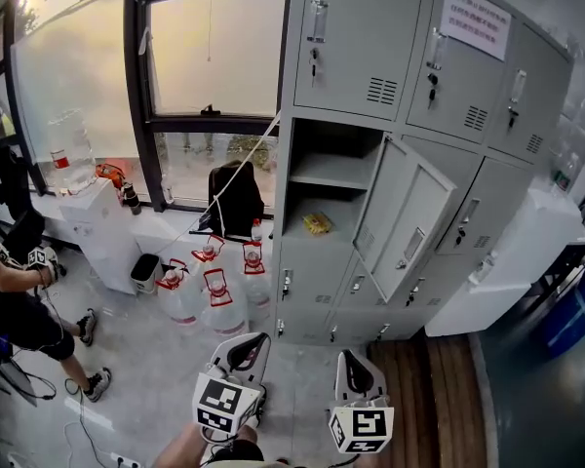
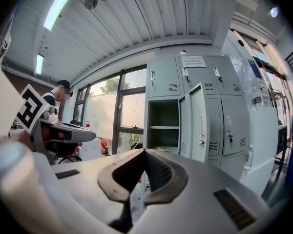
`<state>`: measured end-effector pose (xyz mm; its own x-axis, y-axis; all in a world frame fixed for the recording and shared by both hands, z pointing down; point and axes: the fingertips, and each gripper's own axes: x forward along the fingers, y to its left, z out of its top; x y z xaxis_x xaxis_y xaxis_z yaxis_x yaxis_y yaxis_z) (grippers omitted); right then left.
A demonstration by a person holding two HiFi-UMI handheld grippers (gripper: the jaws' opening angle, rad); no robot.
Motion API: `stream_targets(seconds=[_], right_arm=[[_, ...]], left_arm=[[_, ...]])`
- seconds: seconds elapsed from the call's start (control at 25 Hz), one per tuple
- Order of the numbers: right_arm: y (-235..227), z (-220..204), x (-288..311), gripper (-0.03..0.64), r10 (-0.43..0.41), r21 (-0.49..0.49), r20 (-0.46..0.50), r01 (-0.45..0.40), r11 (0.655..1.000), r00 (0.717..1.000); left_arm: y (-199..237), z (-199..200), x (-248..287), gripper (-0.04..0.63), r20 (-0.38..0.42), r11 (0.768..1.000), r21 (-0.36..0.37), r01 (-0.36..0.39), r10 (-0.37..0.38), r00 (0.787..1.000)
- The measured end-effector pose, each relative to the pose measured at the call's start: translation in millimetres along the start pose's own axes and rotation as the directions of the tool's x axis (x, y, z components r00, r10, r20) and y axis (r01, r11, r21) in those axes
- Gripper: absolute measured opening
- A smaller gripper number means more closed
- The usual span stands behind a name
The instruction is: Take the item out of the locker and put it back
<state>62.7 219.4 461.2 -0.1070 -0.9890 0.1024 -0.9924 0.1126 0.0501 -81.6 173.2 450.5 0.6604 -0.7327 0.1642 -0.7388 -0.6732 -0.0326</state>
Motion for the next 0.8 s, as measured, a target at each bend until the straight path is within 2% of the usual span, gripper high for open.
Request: stream_targets(seconds=[0.16,0.44,0.8], right_arm=[[-12,9,50,0.017,0.006,0.012,0.006,-0.006,1.0,1.0],[-30,23,135,0.017,-0.018,0.023,-0.01,0.019,1.0,1.0],[-47,25,229,0.017,-0.055,0.032,-0.049,0.057,0.998,0.997]], left_arm=[[23,14,45,0.021,0.003,1.0,0.014,0.012,-0.012,1.0],[76,26,117,0.021,-0.019,0.998,-0.012,0.063,-0.063,0.998],[137,28,201,0.021,-0.042,0.993,-0.026,0.117,-0.119,0.992]])
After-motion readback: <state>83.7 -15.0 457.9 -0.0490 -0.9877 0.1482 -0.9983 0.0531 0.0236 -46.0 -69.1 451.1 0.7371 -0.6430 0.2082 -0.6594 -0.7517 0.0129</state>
